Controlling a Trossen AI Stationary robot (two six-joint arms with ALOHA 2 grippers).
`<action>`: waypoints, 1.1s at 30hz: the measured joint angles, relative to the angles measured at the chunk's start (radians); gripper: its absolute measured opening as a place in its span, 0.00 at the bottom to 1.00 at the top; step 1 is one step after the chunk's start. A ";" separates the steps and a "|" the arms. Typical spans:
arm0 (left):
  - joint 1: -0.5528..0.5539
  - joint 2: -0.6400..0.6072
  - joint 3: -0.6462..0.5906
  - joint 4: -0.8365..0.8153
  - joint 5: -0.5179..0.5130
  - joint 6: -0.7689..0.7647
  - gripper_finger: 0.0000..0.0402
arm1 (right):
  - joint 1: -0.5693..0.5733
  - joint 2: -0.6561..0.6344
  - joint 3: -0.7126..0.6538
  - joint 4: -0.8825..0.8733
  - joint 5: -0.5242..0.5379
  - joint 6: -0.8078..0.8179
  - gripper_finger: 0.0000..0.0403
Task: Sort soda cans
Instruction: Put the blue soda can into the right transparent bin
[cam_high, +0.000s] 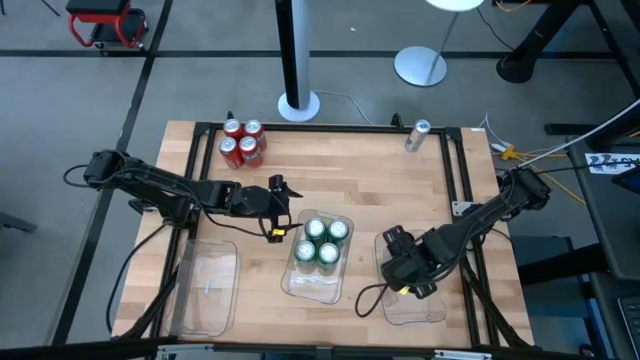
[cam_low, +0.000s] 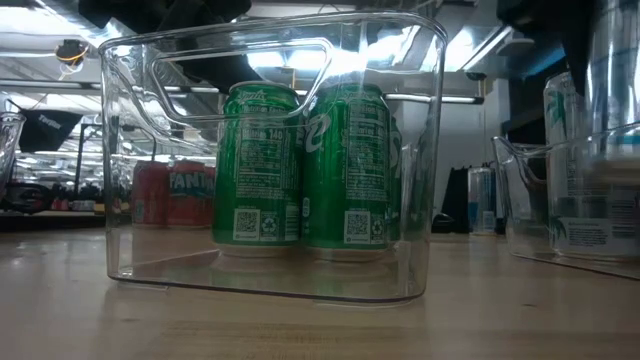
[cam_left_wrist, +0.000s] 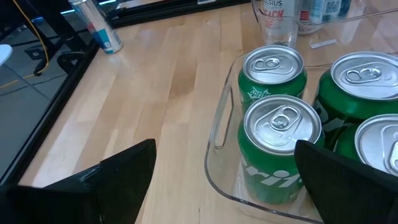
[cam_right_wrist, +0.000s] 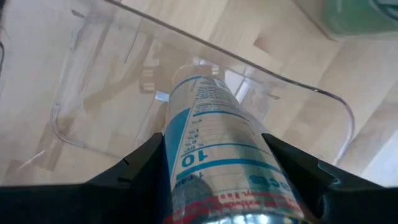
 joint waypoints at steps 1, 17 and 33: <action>0.000 0.000 0.000 0.000 0.000 0.000 0.92 | 0.000 0.007 0.000 0.000 -0.002 -0.001 0.57; 0.000 0.000 0.000 -0.001 0.000 -0.012 0.92 | 0.000 0.111 0.000 0.032 0.020 -0.033 0.60; 0.000 0.000 0.000 -0.002 0.000 -0.017 0.92 | -0.001 0.141 0.003 0.063 0.005 -0.087 0.73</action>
